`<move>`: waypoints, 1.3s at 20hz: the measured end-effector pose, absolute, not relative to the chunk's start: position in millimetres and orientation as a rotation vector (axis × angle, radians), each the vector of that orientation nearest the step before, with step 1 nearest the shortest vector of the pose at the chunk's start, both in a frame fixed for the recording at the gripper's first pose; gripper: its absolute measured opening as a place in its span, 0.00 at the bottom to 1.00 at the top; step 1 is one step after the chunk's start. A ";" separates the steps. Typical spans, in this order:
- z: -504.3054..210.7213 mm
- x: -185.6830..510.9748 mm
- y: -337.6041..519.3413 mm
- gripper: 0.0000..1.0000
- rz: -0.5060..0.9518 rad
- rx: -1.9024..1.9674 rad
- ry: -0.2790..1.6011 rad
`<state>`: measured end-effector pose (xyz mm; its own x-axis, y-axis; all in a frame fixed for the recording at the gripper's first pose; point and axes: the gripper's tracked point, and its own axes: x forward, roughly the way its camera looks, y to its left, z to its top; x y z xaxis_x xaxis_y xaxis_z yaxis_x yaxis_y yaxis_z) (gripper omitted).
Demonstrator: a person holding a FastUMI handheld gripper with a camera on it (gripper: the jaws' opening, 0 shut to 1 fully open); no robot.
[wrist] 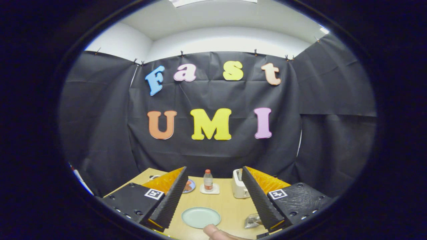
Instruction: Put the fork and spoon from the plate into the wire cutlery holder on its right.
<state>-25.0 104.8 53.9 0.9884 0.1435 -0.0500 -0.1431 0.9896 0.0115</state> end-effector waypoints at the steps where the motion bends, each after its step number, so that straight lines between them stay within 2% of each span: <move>1: 57.4 -26.7 100.5 0.98 0.130 0.007 0.036; 16: 12.7 -46.0 74.8 0.98 0.139 -0.016 0.078; 26: 9.5 -21.3 71.0 0.98 0.177 0.003 0.102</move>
